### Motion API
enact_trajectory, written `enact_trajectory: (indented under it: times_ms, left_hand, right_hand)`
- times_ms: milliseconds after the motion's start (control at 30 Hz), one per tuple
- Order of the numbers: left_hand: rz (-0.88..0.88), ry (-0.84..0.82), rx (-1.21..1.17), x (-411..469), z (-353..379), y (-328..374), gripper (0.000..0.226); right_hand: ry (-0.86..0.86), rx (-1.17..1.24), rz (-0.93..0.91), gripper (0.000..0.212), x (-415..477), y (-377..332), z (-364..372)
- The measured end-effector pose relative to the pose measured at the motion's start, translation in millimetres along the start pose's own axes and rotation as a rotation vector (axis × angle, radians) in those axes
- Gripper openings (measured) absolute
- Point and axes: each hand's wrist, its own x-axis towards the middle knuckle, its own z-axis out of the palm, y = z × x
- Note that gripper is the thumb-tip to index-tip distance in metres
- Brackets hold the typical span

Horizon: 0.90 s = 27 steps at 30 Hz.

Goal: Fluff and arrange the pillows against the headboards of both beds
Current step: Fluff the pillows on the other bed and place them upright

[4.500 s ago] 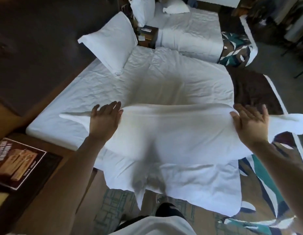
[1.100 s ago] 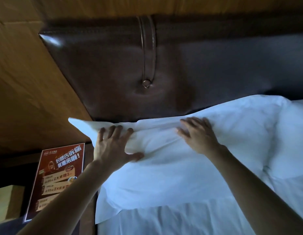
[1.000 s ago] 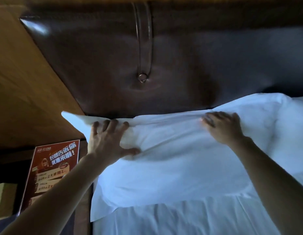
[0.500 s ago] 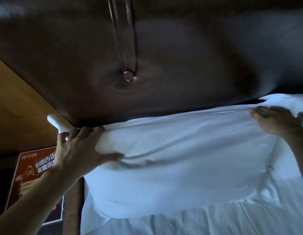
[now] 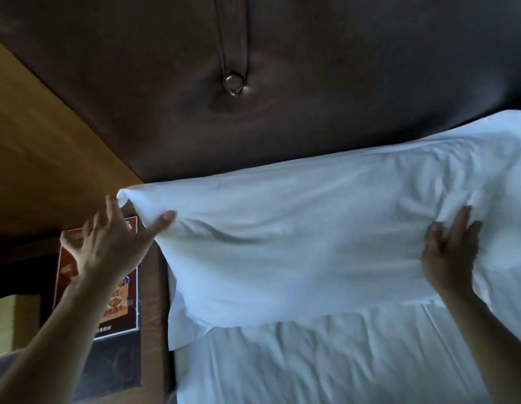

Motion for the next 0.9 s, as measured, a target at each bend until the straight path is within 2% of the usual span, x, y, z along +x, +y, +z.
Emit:
enact_trajectory:
  times_ms: [67,133,167,267,567,900]
  left_hand:
    - [0.001,0.004,0.067,-16,9,-11,0.124]
    - [0.009,-0.013,0.048,-32,27,-24,0.126]
    - [0.021,-0.033,0.046,-40,31,-26,0.128]
    - [0.101,-0.073,0.131,-64,40,-39,0.127]
    - [0.437,-0.12,0.324,-162,12,-62,0.113]
    - [0.795,-0.109,0.419,-272,-24,-98,0.105]
  right_hand:
    - [-0.114,-0.026,0.018,0.049,-16,11,-8]
    - [-0.234,-0.012,0.243,0.066,-36,3,-24]
    - [-0.308,-0.026,0.294,0.072,-46,-3,-36]
    - [-0.406,-0.104,0.22,0.078,-69,-24,-67]
    - [-0.386,-0.148,0.045,0.077,-180,-118,-169]
    - [-0.424,-0.164,0.16,0.077,-338,-170,-258]
